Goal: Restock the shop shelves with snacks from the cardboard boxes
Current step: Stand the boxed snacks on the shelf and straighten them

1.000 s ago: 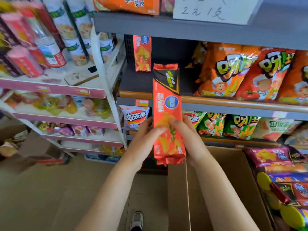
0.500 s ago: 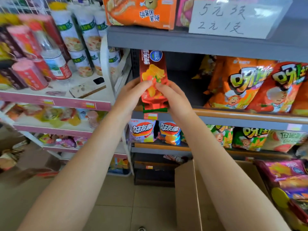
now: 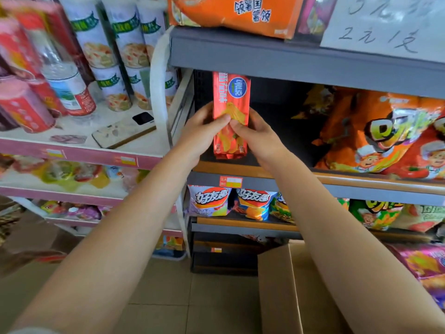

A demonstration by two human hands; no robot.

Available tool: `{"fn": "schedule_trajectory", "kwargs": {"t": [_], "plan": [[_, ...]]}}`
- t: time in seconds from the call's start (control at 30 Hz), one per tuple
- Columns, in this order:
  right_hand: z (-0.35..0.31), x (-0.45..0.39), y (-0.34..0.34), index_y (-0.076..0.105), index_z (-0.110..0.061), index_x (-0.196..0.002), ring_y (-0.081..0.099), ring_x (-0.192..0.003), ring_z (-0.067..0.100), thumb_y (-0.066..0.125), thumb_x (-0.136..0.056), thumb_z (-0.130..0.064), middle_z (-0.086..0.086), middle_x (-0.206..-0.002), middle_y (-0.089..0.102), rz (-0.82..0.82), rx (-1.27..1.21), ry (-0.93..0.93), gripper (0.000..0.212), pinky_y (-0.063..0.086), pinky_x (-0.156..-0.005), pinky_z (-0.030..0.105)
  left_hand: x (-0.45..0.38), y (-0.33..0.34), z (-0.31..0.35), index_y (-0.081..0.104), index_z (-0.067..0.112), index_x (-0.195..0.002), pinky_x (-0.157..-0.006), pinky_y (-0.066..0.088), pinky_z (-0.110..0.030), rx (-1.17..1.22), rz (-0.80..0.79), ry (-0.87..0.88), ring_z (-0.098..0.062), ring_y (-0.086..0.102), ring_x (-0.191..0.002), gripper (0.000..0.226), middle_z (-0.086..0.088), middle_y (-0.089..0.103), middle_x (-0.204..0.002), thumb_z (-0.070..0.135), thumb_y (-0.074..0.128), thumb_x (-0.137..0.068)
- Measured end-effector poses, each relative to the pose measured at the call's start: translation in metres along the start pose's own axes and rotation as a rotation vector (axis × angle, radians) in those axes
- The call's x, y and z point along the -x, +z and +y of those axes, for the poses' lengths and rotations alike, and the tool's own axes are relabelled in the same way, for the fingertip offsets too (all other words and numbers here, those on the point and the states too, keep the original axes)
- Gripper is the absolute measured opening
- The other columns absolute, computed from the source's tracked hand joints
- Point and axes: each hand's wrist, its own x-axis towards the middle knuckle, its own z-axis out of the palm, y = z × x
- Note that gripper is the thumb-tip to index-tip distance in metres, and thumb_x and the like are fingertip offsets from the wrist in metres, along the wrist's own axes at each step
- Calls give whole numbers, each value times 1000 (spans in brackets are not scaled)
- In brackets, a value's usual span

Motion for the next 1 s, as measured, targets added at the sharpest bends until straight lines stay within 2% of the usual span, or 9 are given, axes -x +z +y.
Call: {"fn": "schedule_trajectory", "kwargs": {"t": [0.17, 0.33, 0.47, 0.63, 0.77, 0.9, 0.97, 1.0], "plan": [[7, -21, 5, 46, -30, -141, 67, -111, 14, 68, -73, -59, -7, -124, 68, 13, 126, 24, 78, 53, -100, 44, -21, -5, -5, 51, 24, -144, -93, 52, -24, -158, 5, 14, -10, 64, -114, 54, 6, 66, -128, 32, 68, -93], [15, -29, 4, 41, -32, -145, 65, -112, 12, 64, -87, -54, -8, -127, 66, 10, 175, 25, 66, 52, -102, 43, -24, -7, -6, 46, 28, -146, -100, 49, -30, -244, -23, 21, -10, 60, -117, 56, 7, 63, -133, 40, 64, -94], [16, -29, 3, 41, -31, -144, 66, -111, 9, 65, -85, -55, -11, -124, 67, 6, 173, 27, 68, 52, -102, 41, -25, -9, -7, 42, 30, -148, -103, 49, -35, -296, -51, 32, -11, 59, -120, 59, 9, 61, -135, 46, 61, -95], [10, -36, 6, 43, -29, -144, 65, -113, 9, 64, -93, -44, -8, -126, 66, 15, 175, -41, 58, 52, -101, 40, -34, -15, -5, 36, 28, -152, -107, 46, -38, -298, -62, 81, -12, 55, -126, 63, 7, 56, -141, 42, 62, -96], [14, -39, 10, 37, -31, -148, 64, -114, 8, 65, -89, -51, -11, -128, 64, 0, 201, -7, 68, 51, -103, 40, -35, -17, -12, 33, 30, -153, -107, 46, -36, -294, -81, 56, -9, 54, -126, 68, 9, 55, -142, 45, 62, -94], [14, -37, 6, 27, -26, -152, 65, -111, 7, 75, -80, -55, -9, -130, 62, 35, 162, 59, 91, 53, -100, 37, -38, -22, -16, 38, 31, -149, -103, 51, -38, -221, -88, 2, -6, 61, -117, 87, 12, 61, -134, 64, 71, -75], [12, -38, 3, 24, -23, -154, 64, -114, 9, 78, -75, -57, -4, -137, 59, 70, 148, 54, 102, 53, -100, 36, -41, -23, -15, 37, 32, -150, -102, 51, -36, -200, -96, -12, -5, 63, -115, 87, 12, 62, -134, 64, 70, -77], [11, -38, 2, 27, -21, -153, 64, -114, 9, 78, -77, -56, -4, -136, 59, 64, 153, 44, 98, 54, -99, 36, -42, -22, -15, 38, 32, -150, -101, 51, -34, -192, -107, -9, -5, 63, -115, 81, 13, 62, -133, 61, 69, -81]]}}
